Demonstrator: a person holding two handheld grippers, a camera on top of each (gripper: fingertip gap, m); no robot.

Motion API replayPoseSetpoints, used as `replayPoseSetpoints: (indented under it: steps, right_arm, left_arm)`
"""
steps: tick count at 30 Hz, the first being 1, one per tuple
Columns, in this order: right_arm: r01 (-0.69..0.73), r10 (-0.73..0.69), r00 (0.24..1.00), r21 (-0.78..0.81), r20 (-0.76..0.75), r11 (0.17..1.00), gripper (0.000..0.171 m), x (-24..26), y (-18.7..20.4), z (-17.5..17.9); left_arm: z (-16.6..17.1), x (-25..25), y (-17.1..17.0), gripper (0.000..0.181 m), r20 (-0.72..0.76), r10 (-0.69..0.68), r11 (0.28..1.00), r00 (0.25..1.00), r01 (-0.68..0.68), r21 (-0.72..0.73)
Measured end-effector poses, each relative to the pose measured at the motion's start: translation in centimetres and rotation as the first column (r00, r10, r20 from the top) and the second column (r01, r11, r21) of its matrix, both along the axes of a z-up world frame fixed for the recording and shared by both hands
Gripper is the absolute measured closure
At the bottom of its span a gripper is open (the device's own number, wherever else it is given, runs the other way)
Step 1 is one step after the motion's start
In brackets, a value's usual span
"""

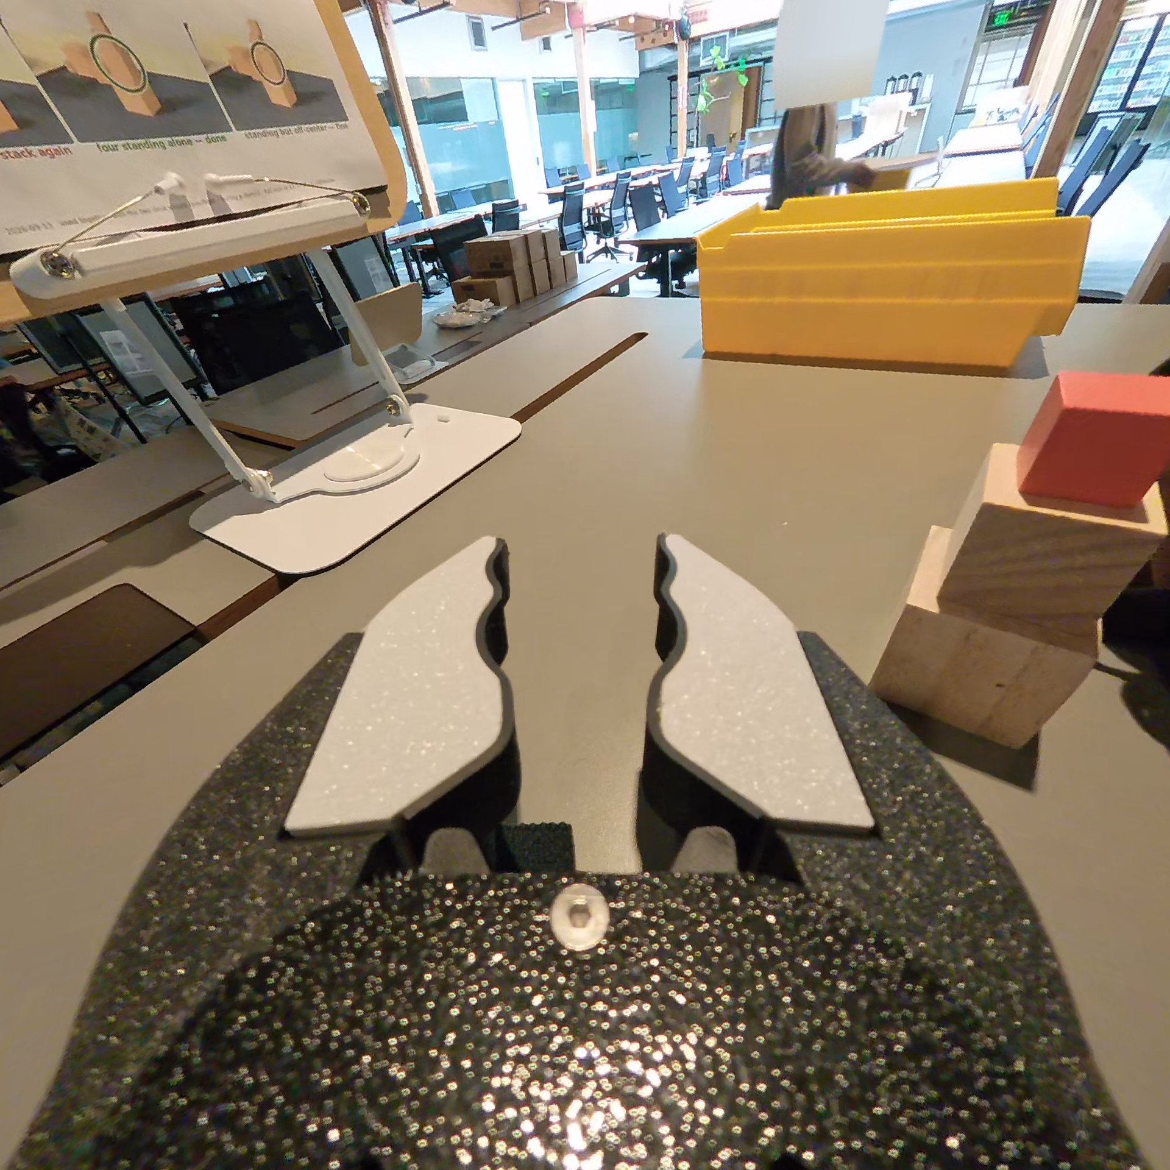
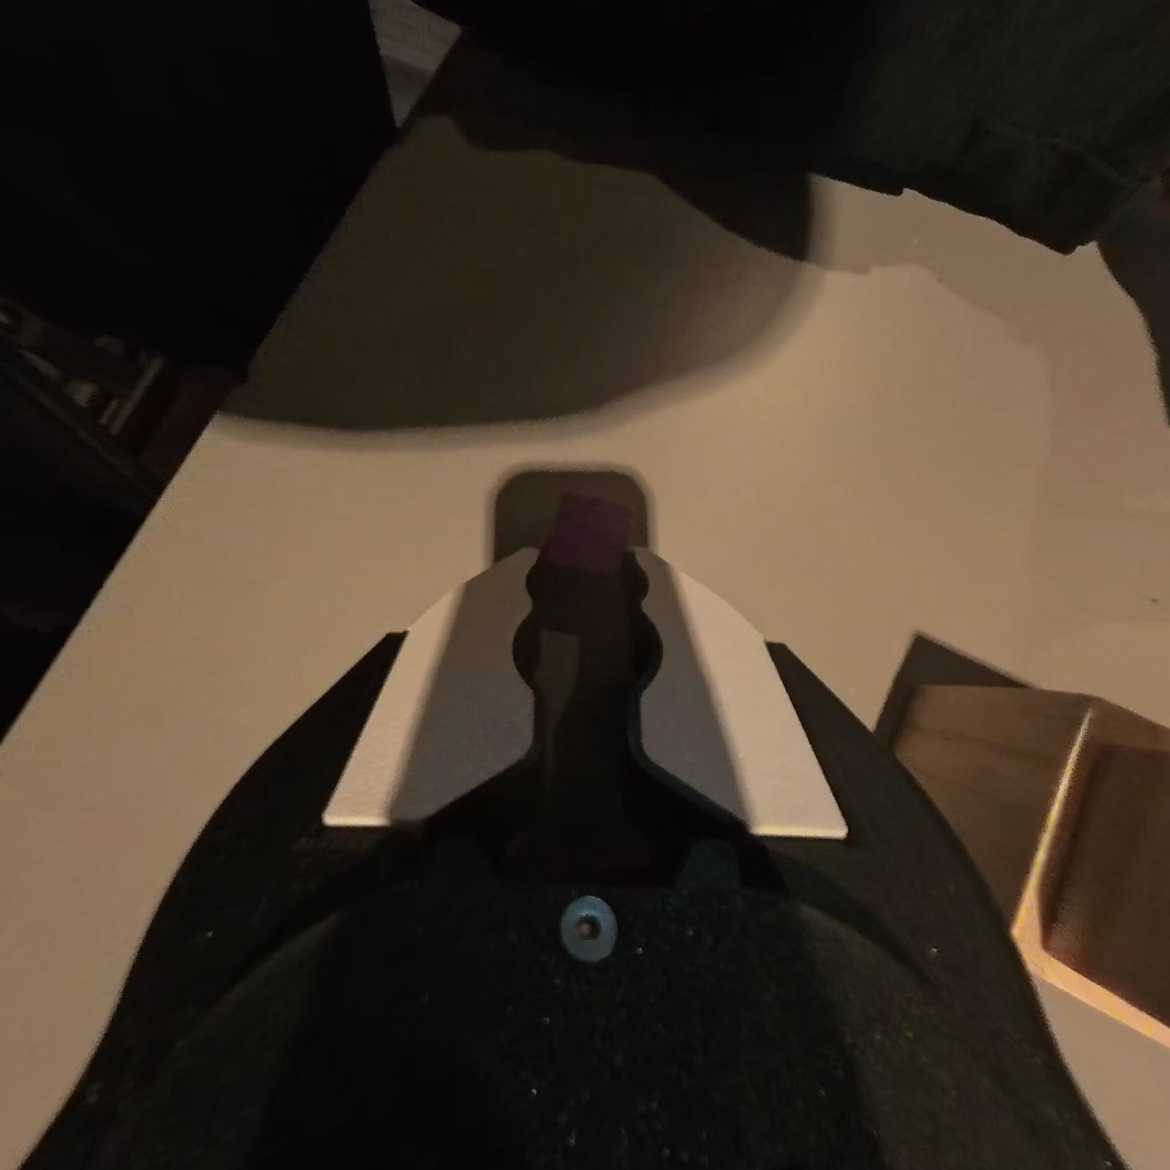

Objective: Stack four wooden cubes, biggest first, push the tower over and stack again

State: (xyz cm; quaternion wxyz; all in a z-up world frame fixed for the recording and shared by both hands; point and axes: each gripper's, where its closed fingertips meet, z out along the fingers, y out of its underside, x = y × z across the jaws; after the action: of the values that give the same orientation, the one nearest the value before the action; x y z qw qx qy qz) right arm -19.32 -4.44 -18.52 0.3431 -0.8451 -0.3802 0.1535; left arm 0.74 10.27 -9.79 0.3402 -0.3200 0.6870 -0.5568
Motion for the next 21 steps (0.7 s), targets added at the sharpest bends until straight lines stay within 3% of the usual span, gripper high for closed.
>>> replayPoseSetpoints:
  steps: [5, 10, 14, 18, 21]
  right_arm:
    - [-0.012, 0.012, 1.000, 0.012, 0.007, 1.000, 0.139, -0.6, 0.0, 0.0]
    - [-0.002, 0.002, 1.000, 0.037, 0.013, 0.999, 0.148, -0.6, 0.4, 0.4]
    - [0.053, -0.033, 0.990, 0.137, -0.139, 0.989, 0.148, -0.2, 1.3, 5.9]
    - [0.312, -0.249, 0.933, 0.237, -0.260, 0.920, 0.149, 5.4, 3.1, 13.0]
    - [0.440, -0.386, 0.890, 0.230, -0.243, 0.868, 0.149, 9.1, 3.2, 14.5]
  left_arm:
    - [0.0, 0.0, 0.0, 0.138, -0.001, 0.000, 1.000, 1.000, 0.000, 0.001]
    - [0.0, 0.0, 0.0, 0.140, -0.002, 0.000, 1.000, 1.000, 0.000, -0.002]
    - [0.3, 0.1, 0.3, 0.143, 0.007, 0.006, 1.000, 1.000, -0.006, -0.030]
    - [0.5, 0.1, 0.5, 0.143, 0.010, 0.008, 0.999, 1.000, -0.008, -0.044]
    - [0.3, 0.1, 0.3, 0.143, 0.005, 0.006, 0.999, 1.000, -0.006, -0.035]
